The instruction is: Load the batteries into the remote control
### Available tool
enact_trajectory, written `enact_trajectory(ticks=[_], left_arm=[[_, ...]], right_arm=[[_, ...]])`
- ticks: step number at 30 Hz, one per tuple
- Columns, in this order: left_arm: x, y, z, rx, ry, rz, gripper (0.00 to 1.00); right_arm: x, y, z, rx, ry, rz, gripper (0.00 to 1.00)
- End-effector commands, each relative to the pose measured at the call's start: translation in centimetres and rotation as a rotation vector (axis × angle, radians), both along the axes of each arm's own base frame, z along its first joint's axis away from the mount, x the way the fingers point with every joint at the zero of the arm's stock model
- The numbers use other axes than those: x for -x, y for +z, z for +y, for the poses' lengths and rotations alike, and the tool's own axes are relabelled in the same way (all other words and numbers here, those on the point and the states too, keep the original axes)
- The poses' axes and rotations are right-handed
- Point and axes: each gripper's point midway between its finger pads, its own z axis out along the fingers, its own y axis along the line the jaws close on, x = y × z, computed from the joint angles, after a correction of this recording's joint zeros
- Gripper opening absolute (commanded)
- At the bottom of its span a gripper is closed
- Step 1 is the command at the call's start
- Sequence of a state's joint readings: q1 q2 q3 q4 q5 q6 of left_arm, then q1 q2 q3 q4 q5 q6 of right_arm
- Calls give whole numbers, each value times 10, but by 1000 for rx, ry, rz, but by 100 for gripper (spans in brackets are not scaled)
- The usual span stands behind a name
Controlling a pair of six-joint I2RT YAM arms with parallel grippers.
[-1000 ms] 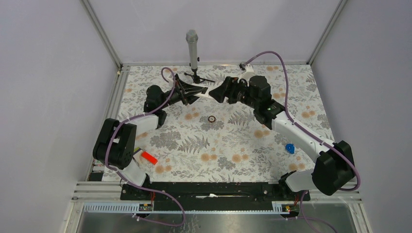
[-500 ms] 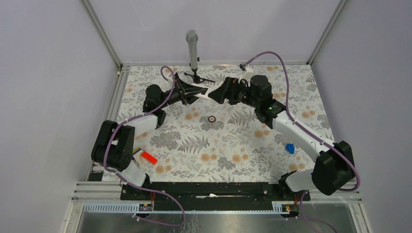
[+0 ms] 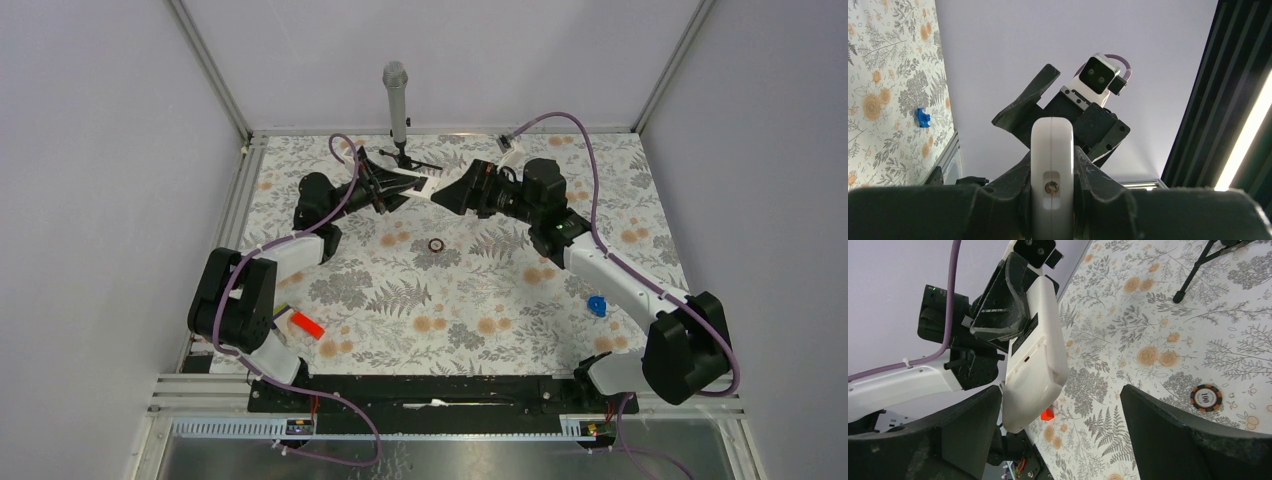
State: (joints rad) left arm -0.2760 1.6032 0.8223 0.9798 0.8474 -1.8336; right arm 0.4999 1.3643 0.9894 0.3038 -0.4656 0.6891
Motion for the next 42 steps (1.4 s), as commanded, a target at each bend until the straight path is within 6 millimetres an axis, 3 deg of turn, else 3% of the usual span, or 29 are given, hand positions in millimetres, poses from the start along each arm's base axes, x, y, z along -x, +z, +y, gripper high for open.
enact_trajectory(ticks=[1, 10, 19, 25, 34, 42], left_arm=[[5, 49, 7, 50, 32, -166, 0], [2, 39, 5, -1, 43, -165, 0], [2, 32, 5, -23, 48, -166, 0], [2, 33, 6, -21, 52, -170, 0], [4, 35, 6, -16, 53, -173, 0], [3, 35, 6, -11, 53, -174, 0]], right_arm=[[5, 27, 3, -73, 39, -37, 98], [1, 26, 11, -103, 58, 16, 100], [8, 49, 20, -188, 124, 29, 100], [5, 43, 20, -217, 98, 137, 99], [0, 40, 17, -326, 52, 213, 81], [-5, 40, 1, -366, -20, 229, 72]])
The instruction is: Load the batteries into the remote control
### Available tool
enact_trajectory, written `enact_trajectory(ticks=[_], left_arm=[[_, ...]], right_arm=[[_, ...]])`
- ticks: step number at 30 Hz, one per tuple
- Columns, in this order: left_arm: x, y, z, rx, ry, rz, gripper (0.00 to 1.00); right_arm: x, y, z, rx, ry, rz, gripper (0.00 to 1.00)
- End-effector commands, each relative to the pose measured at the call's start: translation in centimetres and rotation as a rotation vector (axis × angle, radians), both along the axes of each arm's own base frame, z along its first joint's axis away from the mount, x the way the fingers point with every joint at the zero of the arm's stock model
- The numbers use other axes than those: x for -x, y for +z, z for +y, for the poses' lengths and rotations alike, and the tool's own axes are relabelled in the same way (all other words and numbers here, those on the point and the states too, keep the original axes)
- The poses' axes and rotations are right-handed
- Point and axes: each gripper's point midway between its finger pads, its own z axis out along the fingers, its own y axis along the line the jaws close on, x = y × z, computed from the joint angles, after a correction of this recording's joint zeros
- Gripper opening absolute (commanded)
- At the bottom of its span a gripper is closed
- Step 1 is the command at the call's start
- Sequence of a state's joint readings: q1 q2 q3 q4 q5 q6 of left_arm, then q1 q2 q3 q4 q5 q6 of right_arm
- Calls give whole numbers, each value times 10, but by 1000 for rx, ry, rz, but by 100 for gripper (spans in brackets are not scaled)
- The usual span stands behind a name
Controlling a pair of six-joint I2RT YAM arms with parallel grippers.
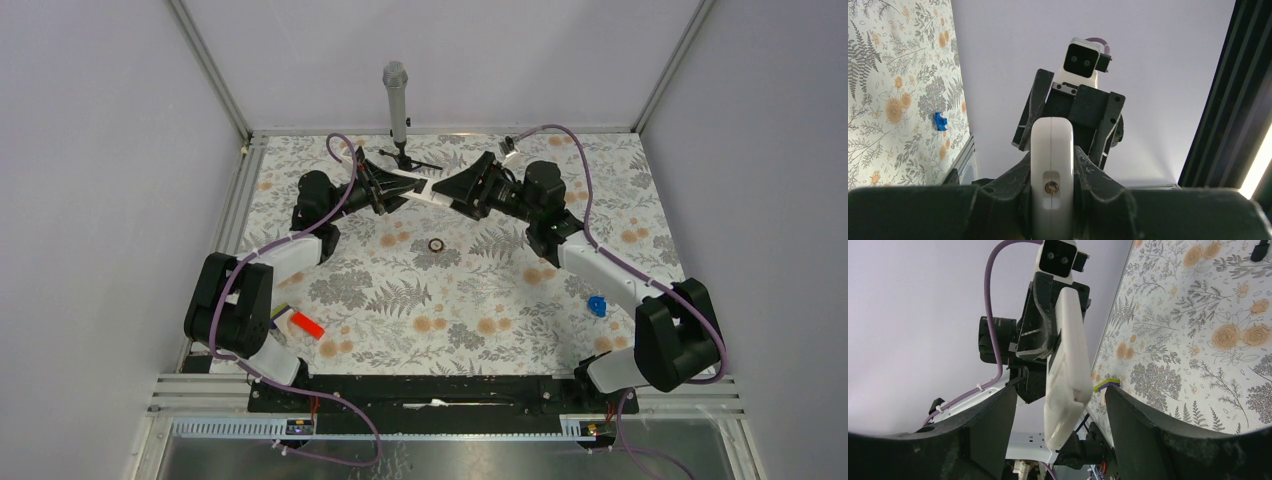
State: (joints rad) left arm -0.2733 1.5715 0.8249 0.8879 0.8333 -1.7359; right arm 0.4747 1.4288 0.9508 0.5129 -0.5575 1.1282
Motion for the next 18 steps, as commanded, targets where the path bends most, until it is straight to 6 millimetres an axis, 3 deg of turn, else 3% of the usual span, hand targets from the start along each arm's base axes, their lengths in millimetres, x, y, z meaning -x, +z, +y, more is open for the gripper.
enact_trajectory(ticks=[1, 6, 18], left_arm=[[4, 41, 4, 44, 21, -143, 0], [3, 42, 4, 50, 24, -146, 0], [5, 59, 4, 82, 21, -164, 0]], right_arm=[[-5, 23, -14, -69, -62, -38, 72], [-8, 19, -21, -69, -101, -13, 67], [-17, -4, -14, 0, -75, -23, 48]])
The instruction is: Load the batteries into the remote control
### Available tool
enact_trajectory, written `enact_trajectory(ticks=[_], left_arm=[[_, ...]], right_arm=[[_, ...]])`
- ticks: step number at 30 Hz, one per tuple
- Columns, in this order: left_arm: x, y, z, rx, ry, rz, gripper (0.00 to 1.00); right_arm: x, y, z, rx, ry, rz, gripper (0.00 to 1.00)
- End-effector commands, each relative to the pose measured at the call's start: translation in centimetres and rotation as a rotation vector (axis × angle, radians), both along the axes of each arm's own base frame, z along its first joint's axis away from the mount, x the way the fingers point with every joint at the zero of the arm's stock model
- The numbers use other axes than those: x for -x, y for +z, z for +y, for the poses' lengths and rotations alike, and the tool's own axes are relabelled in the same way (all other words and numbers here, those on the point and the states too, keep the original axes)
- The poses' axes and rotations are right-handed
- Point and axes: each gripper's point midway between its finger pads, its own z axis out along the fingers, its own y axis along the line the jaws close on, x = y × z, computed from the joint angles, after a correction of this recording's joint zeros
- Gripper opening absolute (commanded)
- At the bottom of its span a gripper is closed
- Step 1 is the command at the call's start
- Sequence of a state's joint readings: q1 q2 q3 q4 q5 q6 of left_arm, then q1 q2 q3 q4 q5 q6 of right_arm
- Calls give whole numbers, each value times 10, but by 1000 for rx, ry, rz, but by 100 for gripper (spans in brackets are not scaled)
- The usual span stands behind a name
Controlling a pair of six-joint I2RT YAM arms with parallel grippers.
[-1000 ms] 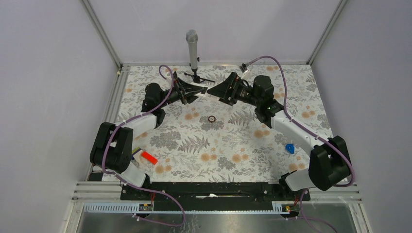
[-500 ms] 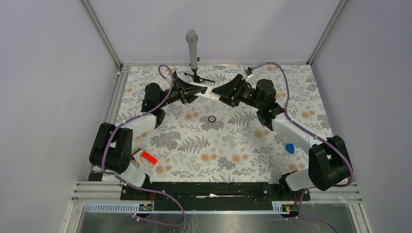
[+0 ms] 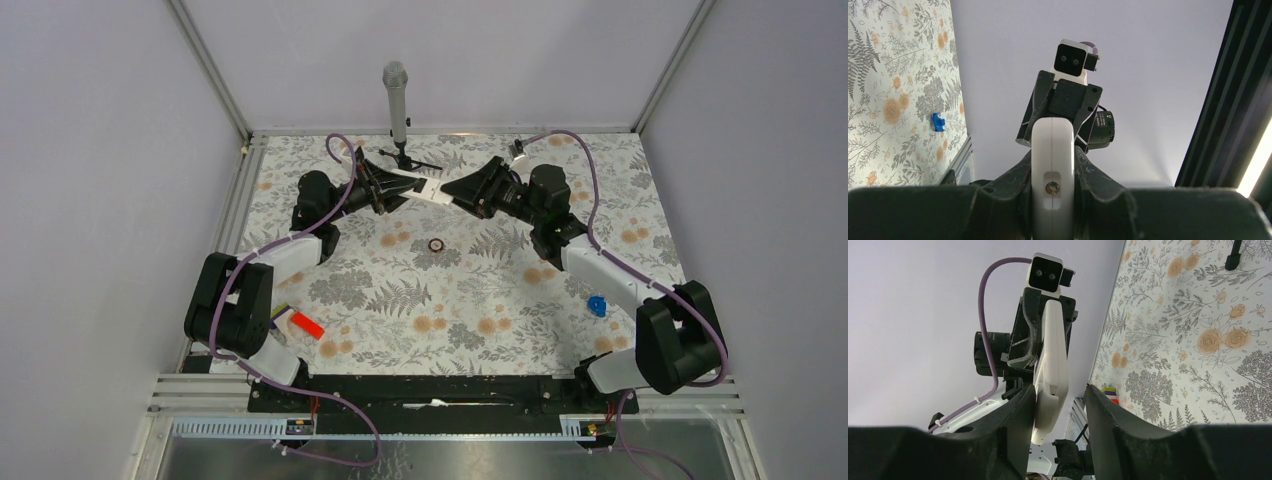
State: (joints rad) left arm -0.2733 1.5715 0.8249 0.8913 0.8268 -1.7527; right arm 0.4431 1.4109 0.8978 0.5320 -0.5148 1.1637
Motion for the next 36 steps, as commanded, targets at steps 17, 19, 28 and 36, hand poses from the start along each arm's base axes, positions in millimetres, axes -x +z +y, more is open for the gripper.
enact_trajectory(ticks=[17, 19, 28, 36], left_arm=[[16, 74, -8, 65, -7, -231, 0], [17, 76, -9, 67, -10, -235, 0], [25, 82, -18, 76, -41, -259, 0], [32, 82, -23, 79, -53, -248, 0]], right_arm=[[-12, -33, 8, 174, -5, -38, 32], [-12, -38, 9, 196, -6, -39, 31], [-14, -49, 25, 244, 3, -76, 28], [-29, -39, 29, 227, -46, -120, 27]])
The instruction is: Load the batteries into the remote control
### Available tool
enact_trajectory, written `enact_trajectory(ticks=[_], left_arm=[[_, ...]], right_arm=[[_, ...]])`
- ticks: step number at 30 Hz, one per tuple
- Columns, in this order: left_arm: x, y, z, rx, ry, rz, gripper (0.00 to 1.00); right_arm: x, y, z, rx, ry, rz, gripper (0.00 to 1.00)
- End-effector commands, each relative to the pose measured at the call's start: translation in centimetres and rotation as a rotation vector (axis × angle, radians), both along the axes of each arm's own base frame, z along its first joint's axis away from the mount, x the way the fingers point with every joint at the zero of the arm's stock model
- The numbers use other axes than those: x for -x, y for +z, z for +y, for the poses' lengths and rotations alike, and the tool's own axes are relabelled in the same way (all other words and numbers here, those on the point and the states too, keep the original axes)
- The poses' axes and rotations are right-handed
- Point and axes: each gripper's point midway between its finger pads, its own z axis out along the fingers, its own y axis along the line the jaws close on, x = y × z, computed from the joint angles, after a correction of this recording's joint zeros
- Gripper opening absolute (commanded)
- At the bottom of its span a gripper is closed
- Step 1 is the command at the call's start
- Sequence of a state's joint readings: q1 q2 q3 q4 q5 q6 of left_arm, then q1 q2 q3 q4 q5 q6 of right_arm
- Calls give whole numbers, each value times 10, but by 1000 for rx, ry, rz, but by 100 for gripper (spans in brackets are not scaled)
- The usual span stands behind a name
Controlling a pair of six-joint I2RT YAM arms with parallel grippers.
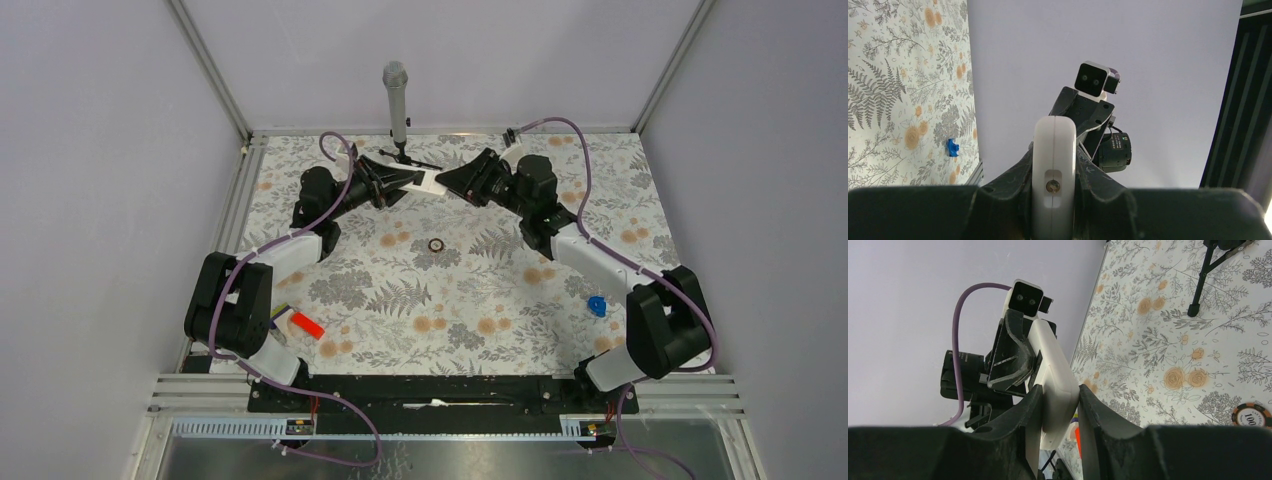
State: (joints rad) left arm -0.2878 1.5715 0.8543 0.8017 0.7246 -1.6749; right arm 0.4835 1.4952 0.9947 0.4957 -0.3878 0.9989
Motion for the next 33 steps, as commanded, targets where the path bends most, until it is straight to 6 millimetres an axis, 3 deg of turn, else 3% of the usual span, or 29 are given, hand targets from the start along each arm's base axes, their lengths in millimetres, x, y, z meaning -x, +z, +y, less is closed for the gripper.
enact_trajectory(ticks=[1, 8, 11, 13, 20, 24, 27, 33], left_arm=[[51, 86, -22, 109, -155, -240, 0], [53, 85, -23, 111, -158, -227, 0], [49, 78, -21, 91, -140, -220, 0], [45, 73, -18, 62, -121, -222, 0], [25, 47, 2, -112, -64, -254, 0], [31, 48, 1, -184, -151, -355, 0], [40, 47, -2, -236, -222, -429, 0], [54, 43, 3, -386, -297, -559, 0]], right_arm=[[-1, -32, 18, 108, 16, -7, 28], [-2, -34, 30, 110, 23, -44, 31], [0, -26, 29, 111, 34, -61, 35], [2, -14, 26, 110, 51, -87, 45], [19, 24, 1, 154, 104, -232, 98], [28, 38, -25, 178, 66, -322, 100], [39, 48, -37, 185, 130, -399, 100], [58, 54, -35, 218, 378, -447, 92]])
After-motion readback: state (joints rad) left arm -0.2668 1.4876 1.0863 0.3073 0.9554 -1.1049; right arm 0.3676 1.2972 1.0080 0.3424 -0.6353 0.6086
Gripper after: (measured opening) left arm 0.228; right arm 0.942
